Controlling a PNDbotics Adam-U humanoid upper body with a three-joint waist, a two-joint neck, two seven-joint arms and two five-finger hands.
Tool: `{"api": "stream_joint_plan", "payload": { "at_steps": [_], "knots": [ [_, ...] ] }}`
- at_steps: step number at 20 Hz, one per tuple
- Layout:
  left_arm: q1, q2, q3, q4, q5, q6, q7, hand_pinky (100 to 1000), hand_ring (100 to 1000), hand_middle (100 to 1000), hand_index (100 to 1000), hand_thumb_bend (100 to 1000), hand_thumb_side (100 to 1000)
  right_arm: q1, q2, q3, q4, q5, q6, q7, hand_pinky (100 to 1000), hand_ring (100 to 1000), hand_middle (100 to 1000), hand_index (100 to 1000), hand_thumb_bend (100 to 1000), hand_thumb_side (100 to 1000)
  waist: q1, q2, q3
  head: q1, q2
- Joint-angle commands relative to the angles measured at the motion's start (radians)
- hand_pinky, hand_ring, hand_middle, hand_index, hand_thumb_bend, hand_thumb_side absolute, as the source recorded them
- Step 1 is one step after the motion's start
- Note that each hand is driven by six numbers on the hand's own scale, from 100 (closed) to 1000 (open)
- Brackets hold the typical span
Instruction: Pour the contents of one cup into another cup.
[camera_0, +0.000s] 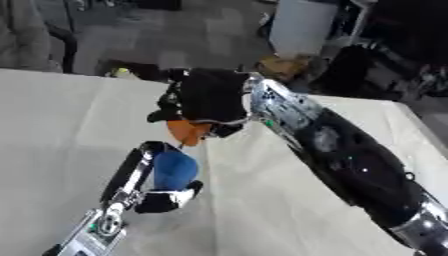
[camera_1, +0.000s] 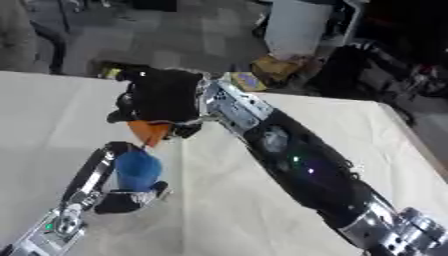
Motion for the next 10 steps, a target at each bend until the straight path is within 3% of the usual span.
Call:
{"api": "stream_joint_plan", "payload": {
  "at_steps": [1, 7, 10],
  "knots": [
    [-0.021, 0.001, -0.001, -0.020, -0.003, 0.003, 0.001, 331, 337, 245, 516, 451, 100, -0.016, -0.023, -0.009, -0.019, 0.008, 0.002, -0.009, 909, 426, 410, 864, 433, 100, 0.006, -0.019, -0.002, -0.002, -0.003],
    [-0.021, 0.003, -0.002, -0.023, -0.008, 0.007, 0.003, 332, 337, 244, 516, 453, 100, -0.014, -0.027, -0.016, -0.020, 0.002, 0.010, -0.014, 898, 420, 405, 860, 425, 100, 0.007, -0.020, -0.002, -0.002, -0.004],
    [-0.017, 0.005, 0.001, -0.024, -0.009, 0.009, 0.012, 333, 337, 244, 516, 455, 100, -0.007, -0.030, -0.029, -0.015, -0.061, 0.030, -0.025, 841, 396, 385, 847, 406, 100, 0.008, -0.019, -0.002, 0.000, -0.005]
  ]
}}
